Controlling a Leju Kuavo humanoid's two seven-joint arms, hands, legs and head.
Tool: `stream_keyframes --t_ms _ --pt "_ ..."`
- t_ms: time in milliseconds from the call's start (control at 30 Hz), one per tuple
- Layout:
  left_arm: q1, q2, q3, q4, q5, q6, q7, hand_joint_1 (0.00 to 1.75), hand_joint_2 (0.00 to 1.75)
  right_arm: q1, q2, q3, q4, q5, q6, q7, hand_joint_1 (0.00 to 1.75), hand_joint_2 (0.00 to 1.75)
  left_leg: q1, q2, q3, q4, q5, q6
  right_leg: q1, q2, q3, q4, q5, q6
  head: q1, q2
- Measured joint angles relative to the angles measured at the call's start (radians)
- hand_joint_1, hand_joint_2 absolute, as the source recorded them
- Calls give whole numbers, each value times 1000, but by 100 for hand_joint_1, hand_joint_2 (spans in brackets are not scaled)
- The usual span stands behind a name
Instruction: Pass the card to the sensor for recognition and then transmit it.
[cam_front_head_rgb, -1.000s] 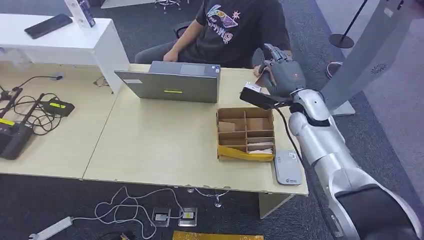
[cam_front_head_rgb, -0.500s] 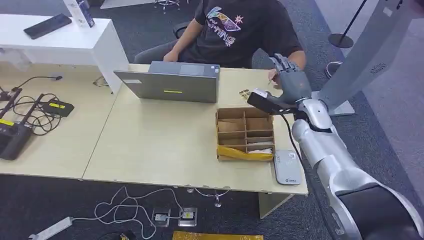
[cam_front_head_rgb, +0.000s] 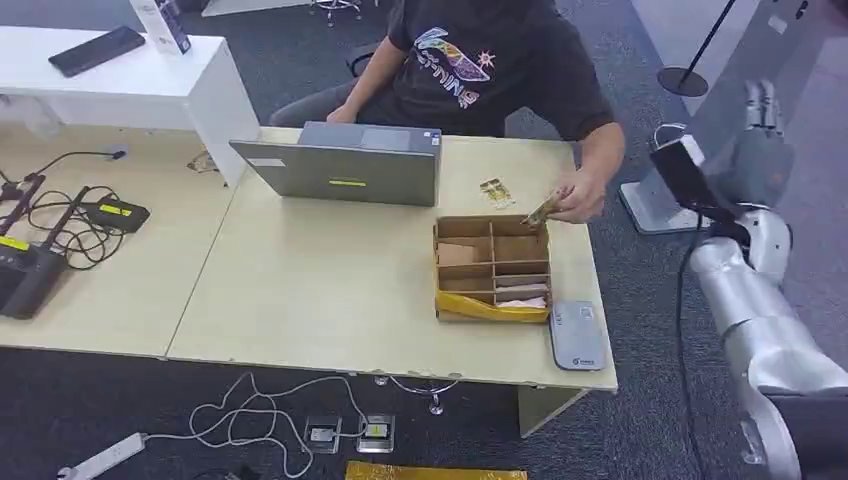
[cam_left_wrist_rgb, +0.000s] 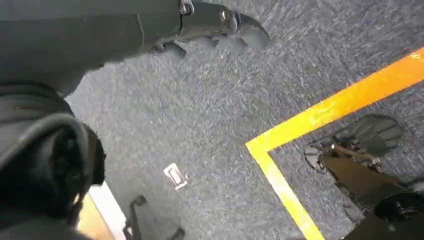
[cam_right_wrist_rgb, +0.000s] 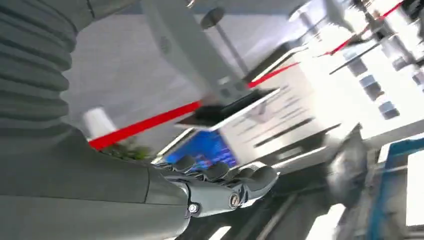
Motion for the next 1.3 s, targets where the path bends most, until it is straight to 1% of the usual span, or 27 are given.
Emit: stream_keyframes --t_ms 133,167,200,233,267,300,333,367,400,433,500,533,633,700,800,967,1033,1067,1100,1167,1200,1233,1267,1300 --pt "2 13 21 0 49 0 10 0 0 77 -97 -88 8 -64 -28 26 0 175 0 -1 0 0 -2 0 0 -1 0 -1 0 0 0 0" --pt "3 17 29 0 31 0 44 0 0 103 -127 -114 12 -74 -29 34 0 175 0 -2 0 0 -2 0 0 -2 0 -1 0 0 0 0" --pt "2 -2 56 -7 -30 0 135 0 0 137 -158 -146 18 -78 -30 43 0 175 0 -2 0 1 -2 0 0 -2 -1 -2 0 0 0 0" --pt "-9 -38 104 -33 -151 0 258 0 0 169 -182 -180 26 -79 -30 42 0 175 0 -2 0 1 -2 0 0 -2 0 -2 0 0 -2 0" --pt "-22 -90 183 -68 -297 0 439 0 0 204 -205 -220 36 -83 -30 38 0 175 -2 -2 0 0 -2 1 -1 -2 0 -2 0 1 0 0" --pt "-31 -131 274 -103 -439 1 576 0 0 231 -221 -248 41 -82 -30 39 0 175 -2 0 -1 0 -3 2 -2 -1 0 -1 0 1 -2 0" --pt "-36 -164 384 -119 -515 2 673 0 0 254 -237 -273 44 -78 -30 51 0 175 -2 3 0 0 -3 2 -2 3 0 -1 0 1 0 0" --pt "-45 -197 486 -121 -532 2 703 0 0 276 -250 -296 48 -70 -30 76 0 175 -2 6 2 0 -4 2 -2 6 -1 -1 0 1 -2 0" --pt "-48 -221 570 -123 -522 2 703 0 0 306 -271 -326 55 -67 -30 108 0 175 -2 9 3 0 -6 3 -2 8 0 -2 0 1 0 0" --pt "-50 -244 644 -130 -512 -3 703 0 0 343 -291 -356 64 -66 -30 143 0 175 -2 9 4 1 -7 5 -2 9 2 -2 -1 2 -2 0" --pt "-46 -277 756 -147 -509 -9 703 0 0 421 -321 -416 79 -74 -30 172 0 175 -2 7 3 0 -8 5 -2 6 3 -3 -1 3 4 0" --pt "-46 -288 808 -152 -508 -9 703 0 0 455 -330 -441 87 -75 -30 184 0 175 -2 7 3 0 -9 4 -2 6 2 -3 -1 3 2 0" --pt "-47 -316 949 -164 -502 -9 703 0 0 554 -335 -511 116 -81 -30 229 0 175 0 7 3 0 -9 3 0 6 3 -2 -3 2 3 0" --pt "-47 -331 1017 -170 -490 -9 702 0 0 612 -329 -551 134 -75 -30 252 0 175 0 5 3 0 -9 3 0 4 3 -2 -4 1 1 0" --pt "-44 -353 1120 -177 -463 -9 688 0 0 675 -307 -601 166 -50 -30 292 0 175 1 5 3 -1 -9 3 1 4 3 -2 -4 1 2 0" --pt "-43 -371 1219 -192 -446 -9 682 0 0 753 -254 -650 213 -48 -24 363 0 175 1 3 3 -1 -9 3 1 4 3 -2 -4 1 2 0" --pt "-40 -375 1222 -200 -436 -9 677 0 0 769 -236 -665 226 -40 -18 402 0 175 1 3 3 -1 -9 2 1 4 3 -2 -4 1 1 0" --pt "-41 -377 1222 -204 -415 -9 659 0 0 774 -226 -672 233 -37 -12 433 0 175 1 3 3 -1 -8 2 1 4 3 -1 -4 1 3 0" --pt "-41 -378 1222 -208 -381 -9 629 0 0 777 -217 -675 238 -37 -3 459 0 175 1 3 3 -1 -8 2 1 4 3 -1 -4 1 2 0" --pt "-41 -374 1223 -211 -280 -9 533 0 0 781 -194 -690 247 -42 19 509 0 175 1 3 3 -1 -8 2 1 4 4 -1 -4 1 2 0" --pt "-41 -362 1223 -211 -227 -9 479 0 0 784 -182 -697 250 -50 35 536 0 175 1 3 3 -1 -8 2 1 4 4 -1 -4 1 3 0" --pt "-41 -346 1223 -205 -166 -9 415 0 0 787 -168 -706 255 -60 58 569 0 175 2 3 3 -1 -8 1 1 3 4 -1 -4 1 3 0" --pt "-43 -319 1223 -190 -128 -9 377 0 0 789 -156 -717 258 -66 74 593 0 175 3 2 2 -1 -7 1 2 3 4 -1 -4 1 3 0" --pt "-47 -274 1224 -172 -103 -12 363 0 0 791 -144 -726 262 -73 90 613 0 175 4 2 2 -1 -7 0 4 2 4 -1 -4 0 3 0"
